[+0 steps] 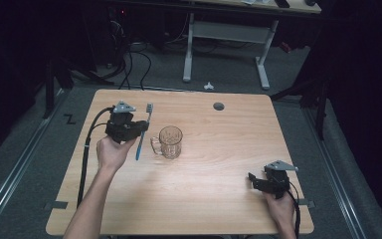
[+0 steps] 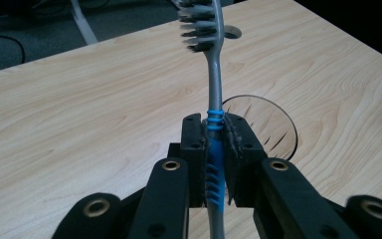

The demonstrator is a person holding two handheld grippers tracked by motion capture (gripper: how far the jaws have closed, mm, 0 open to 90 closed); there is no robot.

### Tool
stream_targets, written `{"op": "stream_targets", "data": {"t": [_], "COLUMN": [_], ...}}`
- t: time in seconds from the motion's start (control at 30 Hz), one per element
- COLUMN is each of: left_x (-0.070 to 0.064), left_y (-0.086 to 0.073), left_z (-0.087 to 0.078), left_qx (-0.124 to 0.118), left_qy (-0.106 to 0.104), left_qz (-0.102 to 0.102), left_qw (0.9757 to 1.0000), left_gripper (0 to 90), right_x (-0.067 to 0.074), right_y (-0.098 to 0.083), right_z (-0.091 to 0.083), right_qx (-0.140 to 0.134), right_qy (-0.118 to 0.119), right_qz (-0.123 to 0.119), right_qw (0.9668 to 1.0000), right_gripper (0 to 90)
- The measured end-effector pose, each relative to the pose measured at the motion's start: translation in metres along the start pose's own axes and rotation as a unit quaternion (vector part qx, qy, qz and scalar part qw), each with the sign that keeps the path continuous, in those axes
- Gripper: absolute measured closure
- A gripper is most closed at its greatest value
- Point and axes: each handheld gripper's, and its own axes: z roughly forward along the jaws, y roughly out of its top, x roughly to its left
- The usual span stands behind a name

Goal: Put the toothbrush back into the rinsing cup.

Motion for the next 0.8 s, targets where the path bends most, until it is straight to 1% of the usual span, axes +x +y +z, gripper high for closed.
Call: {"op": "stream_targets", "data": {"t": [0.1,0.2,0.4,0.6,0.67,0.73,0.8], "left_x": [-0.001,-0.003,-0.004,-0.003,-0.002,0.000,0.002], "left_y": [0.003,0.006,0.010,0.013,0.015,0.016,0.016], "left_z": [0.002,0.003,0.006,0.010,0.012,0.015,0.018], "left_qx": [-0.009,-0.014,-0.030,-0.038,-0.040,-0.043,-0.043], "left_qy": [-0.006,-0.006,-0.011,-0.004,-0.006,-0.010,-0.010], "left_qz": [-0.004,0.000,-0.007,-0.006,-0.007,-0.016,-0.018], "left_qw": [0.9999,0.9999,0.9995,0.9993,0.9992,0.9989,0.9989], "left_gripper": [80.6,80.5,80.5,80.5,80.6,80.7,80.7], "right_x": [0.000,0.000,0.000,0.000,0.000,0.000,0.000], "right_y": [0.000,0.000,0.000,0.000,0.000,0.000,0.000], "right_z": [0.000,0.000,0.000,0.000,0.000,0.000,0.000], "right_qx": [0.000,0.000,0.000,0.000,0.000,0.000,0.000], "right_qy": [0.000,0.000,0.000,0.000,0.000,0.000,0.000], "right_qz": [0.000,0.000,0.000,0.000,0.000,0.000,0.000], "right_qw": [1.0000,1.0000,1.0000,1.0000,1.0000,1.0000,1.0000], "right_gripper": [27.2,27.2,27.2,27.2,27.2,27.2,27.2]}}
